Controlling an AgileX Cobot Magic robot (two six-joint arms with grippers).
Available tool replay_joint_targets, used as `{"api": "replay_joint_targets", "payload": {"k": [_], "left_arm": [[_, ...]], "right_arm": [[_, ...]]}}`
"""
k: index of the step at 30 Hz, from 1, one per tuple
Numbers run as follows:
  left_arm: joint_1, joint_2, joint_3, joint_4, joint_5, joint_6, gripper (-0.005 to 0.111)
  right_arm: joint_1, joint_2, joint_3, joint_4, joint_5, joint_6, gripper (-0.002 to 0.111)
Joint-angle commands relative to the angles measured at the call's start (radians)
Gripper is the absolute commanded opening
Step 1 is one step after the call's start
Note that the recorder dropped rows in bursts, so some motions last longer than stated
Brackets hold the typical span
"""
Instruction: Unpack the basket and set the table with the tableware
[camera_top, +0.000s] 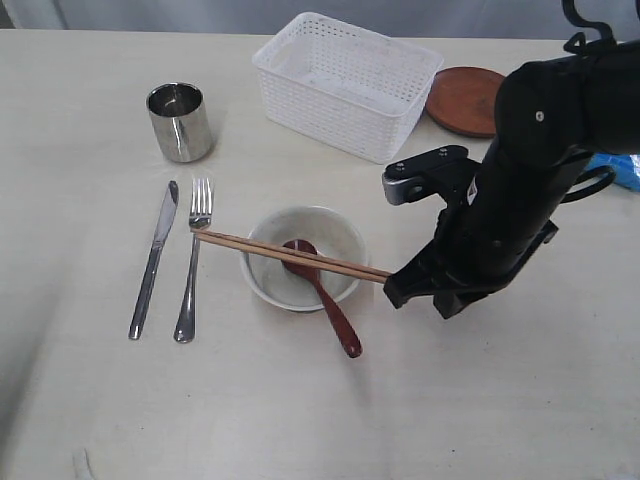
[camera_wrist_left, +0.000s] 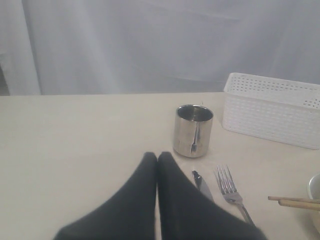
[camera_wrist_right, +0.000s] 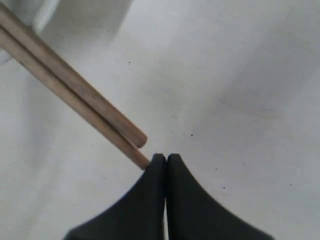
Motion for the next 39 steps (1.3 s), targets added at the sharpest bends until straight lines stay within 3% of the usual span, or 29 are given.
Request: {"api": "replay_joint_targets", "payload": {"k": [1,19,28,33,39], "left_arm": [[-0.001,-0.004,0.003,-0.003,-0.011,0.0,0.0],[-0.001,-0.004,0.003,-0.003,-0.011,0.0,0.0],[-0.001,-0.004,0.003,-0.003,-0.011,0.0,0.0],[-0.001,-0.004,0.003,-0.003,-0.011,0.0,0.0],[-0.001,-0.004,0.003,-0.003,-0.011,0.0,0.0]], "right_arm": [[-0.005,-0.007,0.004,0.036,-0.02,-0.028,0.0],[-0.005,-0.014,0.004,-0.031,0.004,-0.012,0.0],[-0.009,-0.08,-0.048,-0.408,0.097,0.255,0.0],[-0.117,-0.074,-0.168,-0.467,0.121,0.274,0.0],[-0.364,-0.074,-0.373,-0.37,0.143,0.197,0.0]]}}
